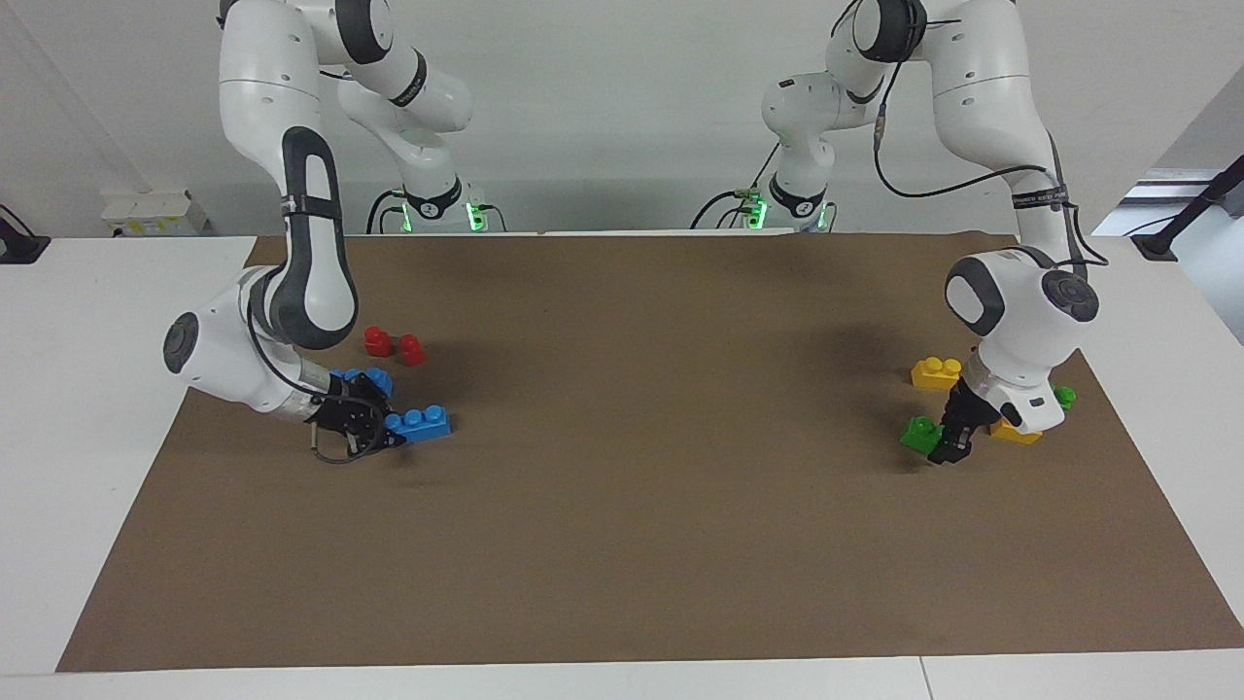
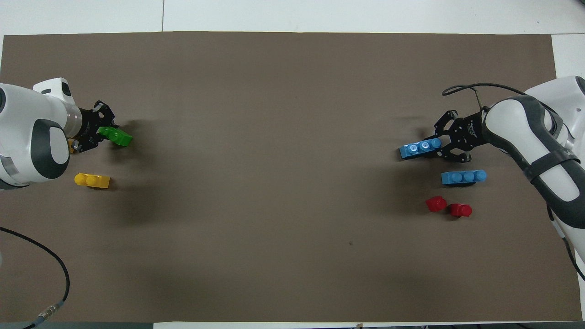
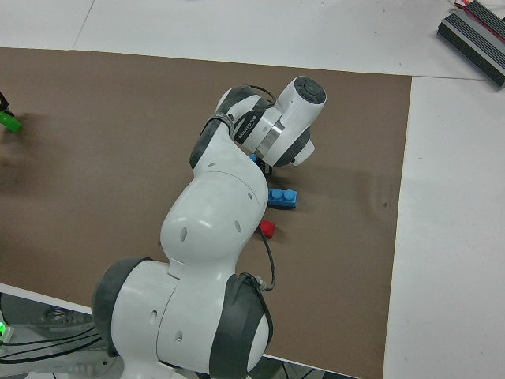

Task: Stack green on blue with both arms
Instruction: 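Carry the green brick with the left gripper while the right gripper carries the blue brick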

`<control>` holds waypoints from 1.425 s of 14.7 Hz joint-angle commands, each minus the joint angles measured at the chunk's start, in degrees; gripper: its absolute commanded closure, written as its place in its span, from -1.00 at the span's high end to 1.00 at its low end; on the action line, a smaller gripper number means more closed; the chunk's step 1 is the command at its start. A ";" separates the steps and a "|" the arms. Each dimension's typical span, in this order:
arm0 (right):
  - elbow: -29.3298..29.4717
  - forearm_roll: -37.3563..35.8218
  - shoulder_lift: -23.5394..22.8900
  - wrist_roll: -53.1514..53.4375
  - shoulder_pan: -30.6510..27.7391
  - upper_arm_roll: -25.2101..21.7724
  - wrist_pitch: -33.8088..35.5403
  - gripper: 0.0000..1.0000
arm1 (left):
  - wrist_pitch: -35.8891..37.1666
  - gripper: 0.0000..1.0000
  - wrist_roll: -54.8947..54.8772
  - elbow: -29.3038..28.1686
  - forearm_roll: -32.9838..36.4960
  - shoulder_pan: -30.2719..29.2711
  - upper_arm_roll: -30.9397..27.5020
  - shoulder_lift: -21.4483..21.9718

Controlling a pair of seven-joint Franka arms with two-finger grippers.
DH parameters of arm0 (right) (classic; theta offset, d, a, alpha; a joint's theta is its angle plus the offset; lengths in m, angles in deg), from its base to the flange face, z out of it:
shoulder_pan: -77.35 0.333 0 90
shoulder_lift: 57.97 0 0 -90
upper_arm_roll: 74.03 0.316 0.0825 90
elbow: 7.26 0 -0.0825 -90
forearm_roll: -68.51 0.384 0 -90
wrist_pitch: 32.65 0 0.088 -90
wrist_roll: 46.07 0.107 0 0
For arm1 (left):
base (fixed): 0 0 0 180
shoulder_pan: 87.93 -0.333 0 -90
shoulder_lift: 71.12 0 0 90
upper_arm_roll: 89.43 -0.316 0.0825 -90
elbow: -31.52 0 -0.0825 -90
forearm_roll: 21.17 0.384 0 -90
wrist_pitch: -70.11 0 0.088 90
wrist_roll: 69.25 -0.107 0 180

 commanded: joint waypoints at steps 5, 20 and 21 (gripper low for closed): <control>8.42 -0.74 3.35 10.08 5.06 0.41 8.85 -1.00 | 0.53 -1.00 1.32 0.61 1.54 0.60 -0.23 0.68; -3.69 -1.10 10.66 38.90 29.60 0.67 -11.07 -1.00 | 21.98 -1.00 45.58 0.87 1.54 20.53 -0.23 17.30; -5.36 -1.10 10.92 39.44 30.74 0.76 -13.89 -1.00 | 21.98 -1.00 49.71 0.87 1.62 22.29 -0.14 17.65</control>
